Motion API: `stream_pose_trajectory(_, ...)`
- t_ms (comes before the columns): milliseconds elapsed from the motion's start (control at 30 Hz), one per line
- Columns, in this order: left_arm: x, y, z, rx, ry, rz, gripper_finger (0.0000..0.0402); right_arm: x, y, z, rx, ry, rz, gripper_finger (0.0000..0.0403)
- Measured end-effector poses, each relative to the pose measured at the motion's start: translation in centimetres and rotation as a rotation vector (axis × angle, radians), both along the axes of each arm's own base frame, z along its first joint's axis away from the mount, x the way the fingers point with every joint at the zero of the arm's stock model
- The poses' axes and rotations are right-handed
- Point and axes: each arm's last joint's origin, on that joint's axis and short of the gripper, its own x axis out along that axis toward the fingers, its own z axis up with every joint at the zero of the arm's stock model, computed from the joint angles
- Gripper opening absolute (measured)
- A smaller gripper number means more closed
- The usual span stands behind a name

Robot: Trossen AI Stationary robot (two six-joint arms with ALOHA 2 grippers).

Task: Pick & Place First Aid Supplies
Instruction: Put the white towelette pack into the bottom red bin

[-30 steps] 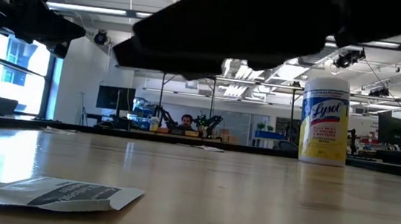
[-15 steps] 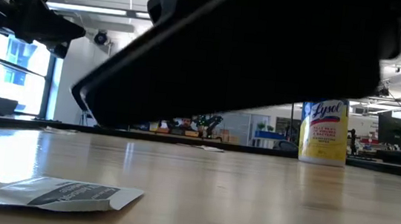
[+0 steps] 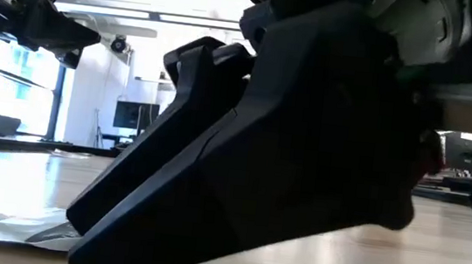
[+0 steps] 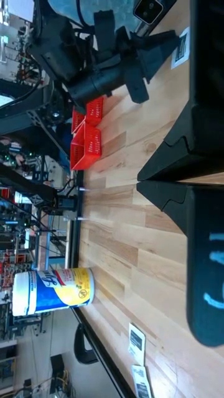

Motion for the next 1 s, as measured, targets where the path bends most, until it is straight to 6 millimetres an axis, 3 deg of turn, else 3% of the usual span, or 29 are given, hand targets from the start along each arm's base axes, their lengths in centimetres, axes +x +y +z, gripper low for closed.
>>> stream_pose_trajectory(467, 0.0, 0.0, 0.0, 0.000, 0.000, 0.000, 0.0001, 0.7, -2.2, -0.5, 0.121, 0.147, -0.206, 0.0008)
stream_pose_trajectory(700, 0.0, 0.0, 0.0, 0.000, 0.000, 0.000, 0.0001, 0.4, -2.3, 0.1, 0.107, 0.153, -0.229, 0.0002)
stream_pose_trajectory(867, 0.0, 0.0, 0.0, 0.000, 0.000, 0.000, 0.0001, -1.0, -2.4, 3.0, 0.097, 0.228, -0.255, 0.0002)
stream_pose_trajectory(1000, 0.0, 0.0, 0.0, 0.000, 0.000, 0.000, 0.0001, -3.4, -2.0, 7.6, 0.148, 0.312, -0.301, 0.0002)
